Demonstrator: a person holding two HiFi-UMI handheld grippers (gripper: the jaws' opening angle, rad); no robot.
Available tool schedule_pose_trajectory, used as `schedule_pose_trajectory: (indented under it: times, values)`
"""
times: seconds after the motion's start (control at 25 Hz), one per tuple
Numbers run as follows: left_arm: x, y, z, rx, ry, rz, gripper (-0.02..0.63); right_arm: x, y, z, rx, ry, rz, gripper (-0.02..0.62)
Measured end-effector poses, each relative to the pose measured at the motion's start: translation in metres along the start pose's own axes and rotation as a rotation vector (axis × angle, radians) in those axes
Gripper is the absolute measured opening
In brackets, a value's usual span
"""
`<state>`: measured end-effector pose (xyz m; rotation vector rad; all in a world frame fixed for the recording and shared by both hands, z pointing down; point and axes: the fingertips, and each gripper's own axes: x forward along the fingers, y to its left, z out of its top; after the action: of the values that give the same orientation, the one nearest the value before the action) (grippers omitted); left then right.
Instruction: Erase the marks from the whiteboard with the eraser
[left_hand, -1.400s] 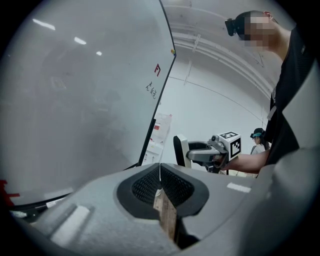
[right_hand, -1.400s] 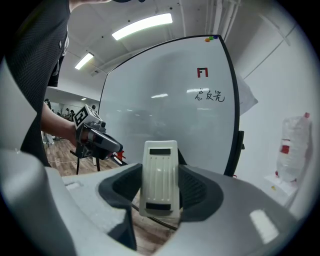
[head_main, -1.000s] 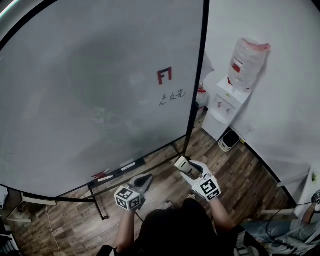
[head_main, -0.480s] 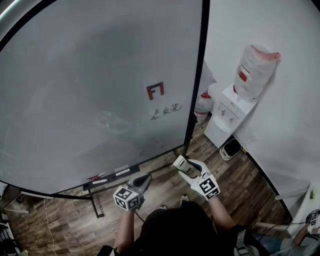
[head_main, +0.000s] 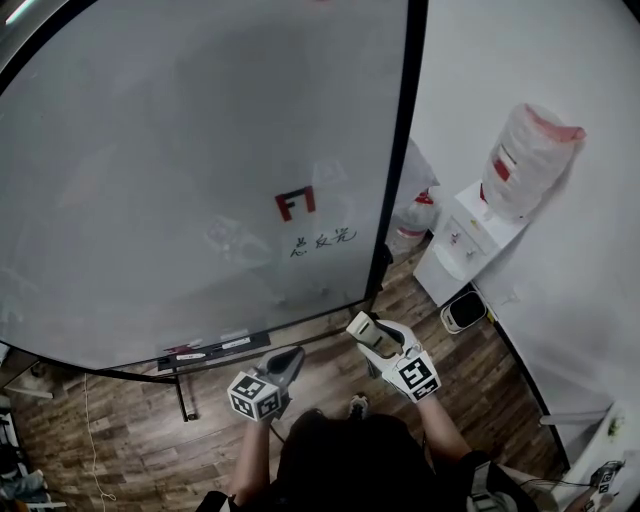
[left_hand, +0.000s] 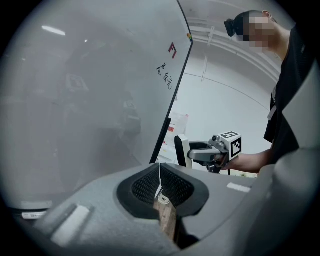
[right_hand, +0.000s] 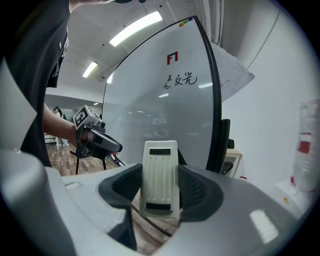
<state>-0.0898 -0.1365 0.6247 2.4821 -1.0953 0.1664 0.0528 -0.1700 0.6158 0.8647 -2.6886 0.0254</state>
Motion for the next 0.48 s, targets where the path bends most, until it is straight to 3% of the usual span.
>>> schedule_pose_trajectory:
  times: [0.24,0.48]
  values:
    - [0.013,0.01,0.008,-0.011,0.012,0.014,0.014,0.014,-0.018,0.014,-0.01,-0.021,0.015,0.232]
    - [0.025,0.019,0.049,0.022,0.027,-0.027,0.014,0.019,-0.044,0.064,-0.019,-0.074,-0.036,0.23]
